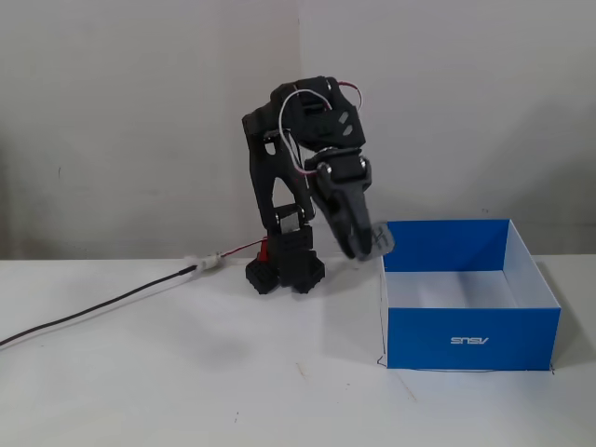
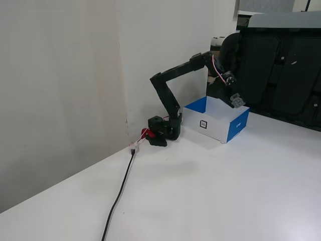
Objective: Pick the gray block and keep it in the box.
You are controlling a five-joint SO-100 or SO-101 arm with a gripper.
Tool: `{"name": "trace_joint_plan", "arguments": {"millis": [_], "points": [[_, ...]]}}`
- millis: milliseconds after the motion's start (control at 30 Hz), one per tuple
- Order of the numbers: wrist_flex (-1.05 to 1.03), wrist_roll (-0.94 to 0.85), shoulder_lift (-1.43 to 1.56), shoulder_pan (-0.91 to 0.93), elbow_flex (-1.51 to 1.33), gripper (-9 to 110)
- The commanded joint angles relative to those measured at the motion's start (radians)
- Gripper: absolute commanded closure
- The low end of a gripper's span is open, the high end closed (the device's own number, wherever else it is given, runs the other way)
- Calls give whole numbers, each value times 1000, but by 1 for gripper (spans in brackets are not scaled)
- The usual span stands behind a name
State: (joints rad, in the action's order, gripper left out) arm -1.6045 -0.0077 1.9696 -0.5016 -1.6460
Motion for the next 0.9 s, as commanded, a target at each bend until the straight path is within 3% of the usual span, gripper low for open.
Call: {"name": "trace_joint_plan", "arguments": {"millis": [0,267,533,633,767,867], "points": [[14,11,184,-89,-35,101],[155,26,357,-334,-319,101],[360,40,199,-485,-471,101],[417,54,126,-494,-445,93],[417,54,123,-495,-425,70],[413,57,129,-469,-413,74]]}}
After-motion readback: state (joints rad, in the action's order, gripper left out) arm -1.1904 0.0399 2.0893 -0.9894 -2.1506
